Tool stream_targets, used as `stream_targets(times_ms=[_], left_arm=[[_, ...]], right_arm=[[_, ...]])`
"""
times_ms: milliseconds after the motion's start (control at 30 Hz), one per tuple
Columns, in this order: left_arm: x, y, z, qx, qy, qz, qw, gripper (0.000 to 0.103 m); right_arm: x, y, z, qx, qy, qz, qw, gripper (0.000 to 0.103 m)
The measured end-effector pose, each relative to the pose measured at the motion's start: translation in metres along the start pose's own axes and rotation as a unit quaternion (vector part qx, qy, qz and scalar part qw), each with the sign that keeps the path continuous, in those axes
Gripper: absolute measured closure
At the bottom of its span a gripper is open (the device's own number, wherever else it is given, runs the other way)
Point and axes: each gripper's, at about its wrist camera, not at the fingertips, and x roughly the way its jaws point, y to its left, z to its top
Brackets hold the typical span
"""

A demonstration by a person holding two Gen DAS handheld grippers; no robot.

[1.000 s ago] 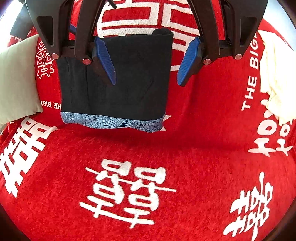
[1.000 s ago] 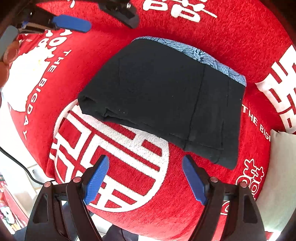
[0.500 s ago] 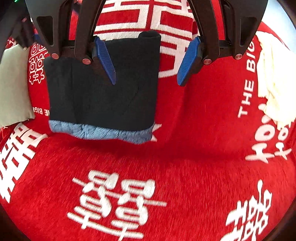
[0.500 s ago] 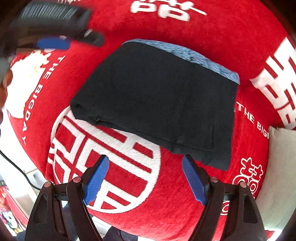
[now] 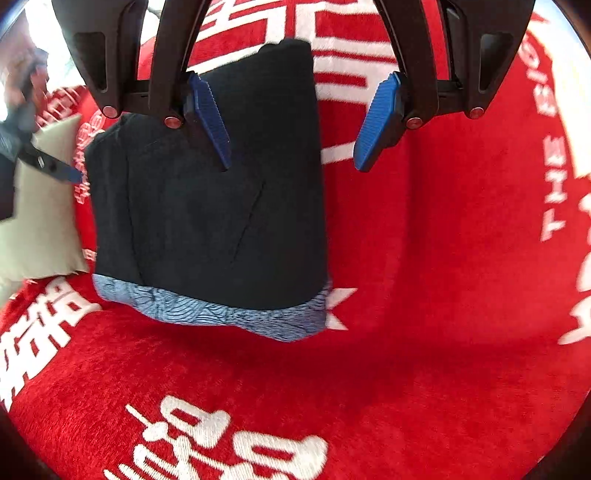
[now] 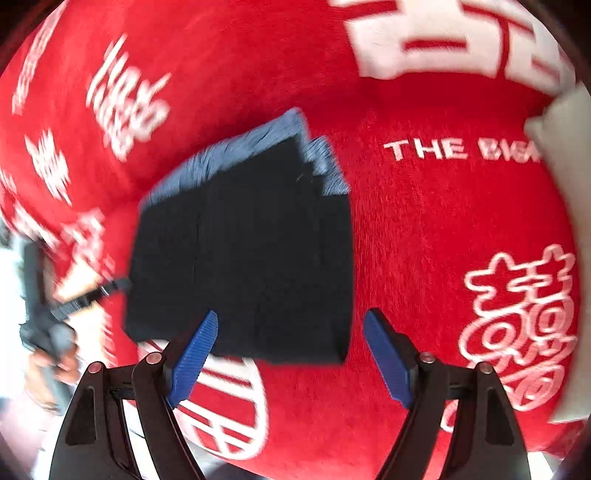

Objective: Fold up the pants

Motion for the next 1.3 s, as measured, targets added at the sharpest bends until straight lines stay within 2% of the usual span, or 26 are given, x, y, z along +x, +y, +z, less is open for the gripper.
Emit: stream_targets(times_ms=[133,300,367,533,567,600,633,700,767,867,1033,1200,1300], left_arm=[[0.014,0.005,0.014,0.025,0.02,-0.02,0.9993,0.034],[0.023,0.011,0.021,0.044,0.036,-0.063,0.9964,0.033],[0.032,0.013,0.023,0.04,0.044,-0.077,0.9953,0.017],[0.047,0.011,0.024,0.03,0.052,-0.098,0.9933,0.017],[0.048,0.008,0.024,0.026,0.047,-0.097,0.9938,0.018],[0.047,0.004,0.023,0.027,0.039,-0.091,0.9947,0.027],[0.044,-0.001,0.021,0.032,0.03,-0.087,0.9952,0.031],[0.038,-0.011,0.018,0.039,0.013,-0.068,0.9968,0.037],[0.031,-0.015,0.015,0.035,0.0,-0.061,0.9975,0.047],[0.015,-0.02,0.009,0.028,-0.014,-0.061,0.9977,0.053],[-0.011,-0.028,-0.007,0.037,-0.025,-0.046,0.9979,0.053],[-0.038,-0.043,-0.041,0.037,-0.041,-0.032,0.9979,0.053],[-0.04,-0.048,-0.065,0.028,-0.041,-0.024,0.9985,0.053]], right_arm=[[0.021,-0.029,0.02,0.027,0.011,0.07,0.997,0.019],[0.051,-0.045,0.027,0.025,0.043,0.105,0.993,0.019],[0.06,-0.049,0.029,0.024,0.051,0.131,0.99,0.019],[0.079,-0.041,0.037,0.011,0.068,0.158,0.985,0.019],[0.082,-0.038,0.038,0.009,0.073,0.153,0.986,0.019],[0.084,-0.036,0.038,0.011,0.077,0.15,0.986,0.021],[0.086,-0.036,0.038,0.019,0.078,0.143,0.986,0.026],[0.083,-0.036,0.037,0.029,0.074,0.145,0.986,0.038],[0.073,-0.038,0.035,0.034,0.066,0.154,0.985,0.055],[0.062,-0.037,0.031,0.036,0.06,0.165,0.984,0.059],[0.043,-0.032,0.017,0.037,0.059,0.189,0.98,0.06],[0.015,-0.033,-0.009,0.034,0.061,0.203,0.977,0.06],[0.004,-0.03,-0.031,0.028,0.068,0.199,0.977,0.06]])
